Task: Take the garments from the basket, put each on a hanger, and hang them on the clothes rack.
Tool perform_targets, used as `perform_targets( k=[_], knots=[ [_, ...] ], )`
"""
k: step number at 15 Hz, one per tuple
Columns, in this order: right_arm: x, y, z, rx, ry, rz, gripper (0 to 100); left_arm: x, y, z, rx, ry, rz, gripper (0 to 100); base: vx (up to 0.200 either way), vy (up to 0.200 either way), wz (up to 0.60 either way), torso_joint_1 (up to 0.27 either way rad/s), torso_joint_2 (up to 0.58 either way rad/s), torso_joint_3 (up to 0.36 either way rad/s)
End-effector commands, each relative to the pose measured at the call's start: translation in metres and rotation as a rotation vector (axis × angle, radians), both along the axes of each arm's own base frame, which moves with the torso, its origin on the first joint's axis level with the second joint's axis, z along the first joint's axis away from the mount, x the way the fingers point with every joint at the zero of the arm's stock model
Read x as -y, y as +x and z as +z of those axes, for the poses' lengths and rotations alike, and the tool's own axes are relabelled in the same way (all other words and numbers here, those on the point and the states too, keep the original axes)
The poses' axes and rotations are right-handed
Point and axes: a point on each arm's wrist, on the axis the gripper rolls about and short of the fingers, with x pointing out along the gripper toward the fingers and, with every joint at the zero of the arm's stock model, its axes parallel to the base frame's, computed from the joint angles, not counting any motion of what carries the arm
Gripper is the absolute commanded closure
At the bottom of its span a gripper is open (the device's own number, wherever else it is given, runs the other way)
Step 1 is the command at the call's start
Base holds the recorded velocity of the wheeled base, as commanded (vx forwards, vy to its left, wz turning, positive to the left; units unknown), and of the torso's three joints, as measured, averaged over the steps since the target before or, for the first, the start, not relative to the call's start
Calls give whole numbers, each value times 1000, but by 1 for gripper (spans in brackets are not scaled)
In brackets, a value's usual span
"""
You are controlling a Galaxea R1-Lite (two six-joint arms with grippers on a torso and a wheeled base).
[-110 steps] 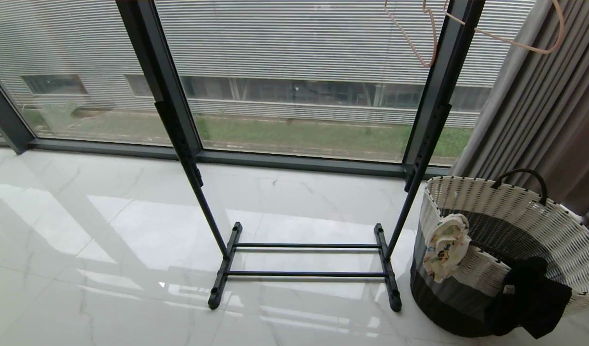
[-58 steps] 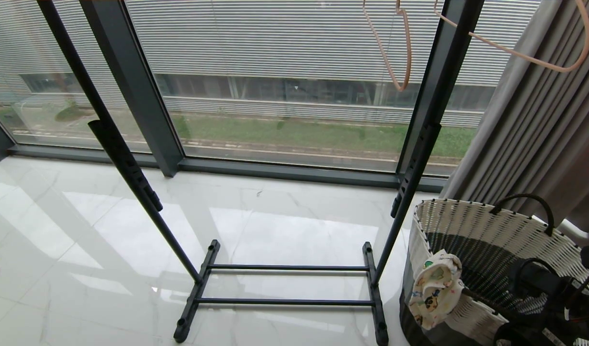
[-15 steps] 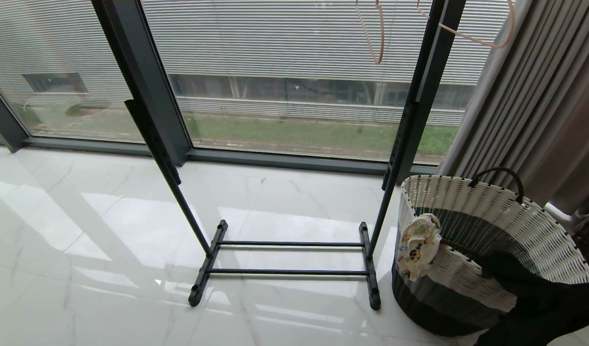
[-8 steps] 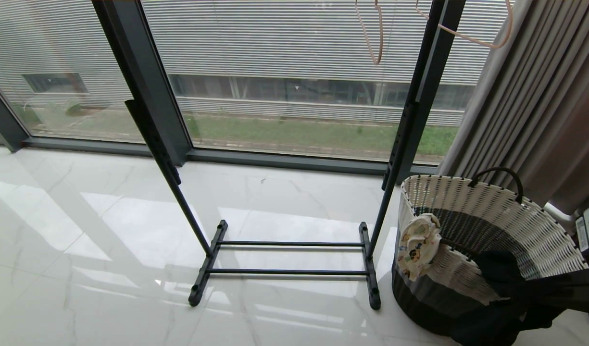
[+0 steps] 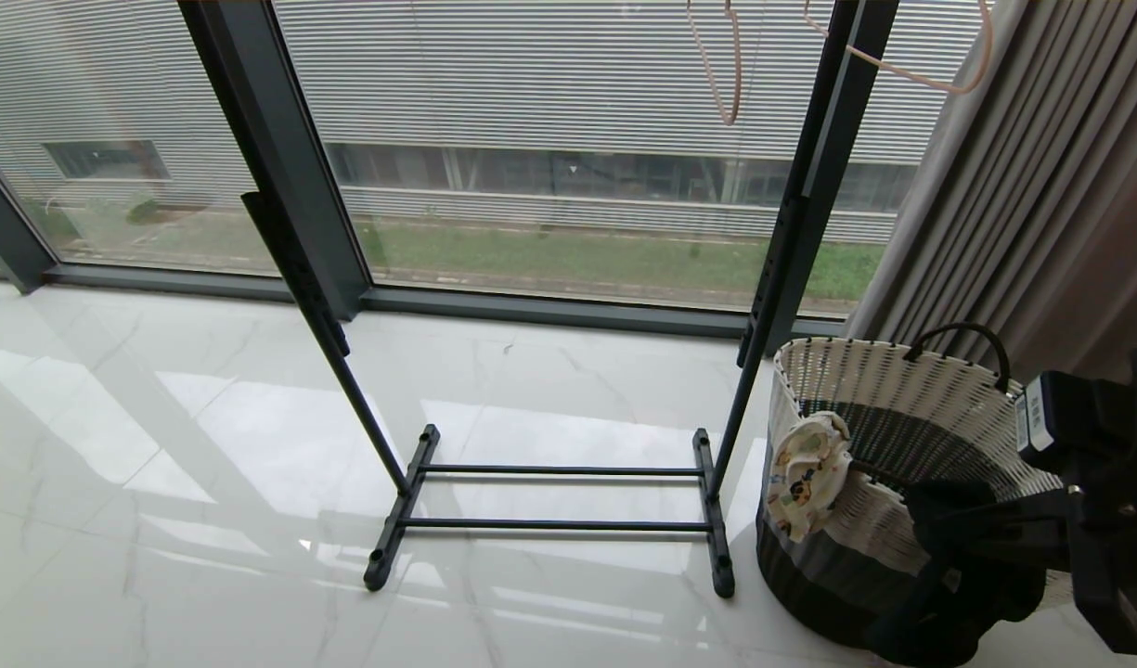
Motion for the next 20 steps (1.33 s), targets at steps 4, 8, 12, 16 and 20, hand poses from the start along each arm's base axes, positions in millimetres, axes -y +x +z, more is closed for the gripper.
perform_targets(
  k=[4, 8, 12, 16, 20],
  knots=[
    [-9, 9, -4, -5, -6, 15, 100, 0, 0, 0, 4, 21, 0, 0, 0, 0, 0, 0, 0, 0],
    [-8, 9, -4, -4, -8, 13, 100, 0, 0, 0, 4, 16, -1, 0, 0, 0, 0, 0, 0, 0],
    [-11, 13, -4, -4, -9, 11, 100, 0, 4, 36, -14, -82, -70, 0, 0, 0, 0, 0, 0, 0],
    [-23, 20, -2, 55, -32, 2, 100, 12, 85, 180, -64, -219, -199, 0, 0, 0, 0, 0, 0, 0],
    [-65, 36, 21, 181, -43, 18, 100, 74, 159, 158, -282, -170, -481, 0, 0, 0, 0, 0, 0, 0]
  ],
)
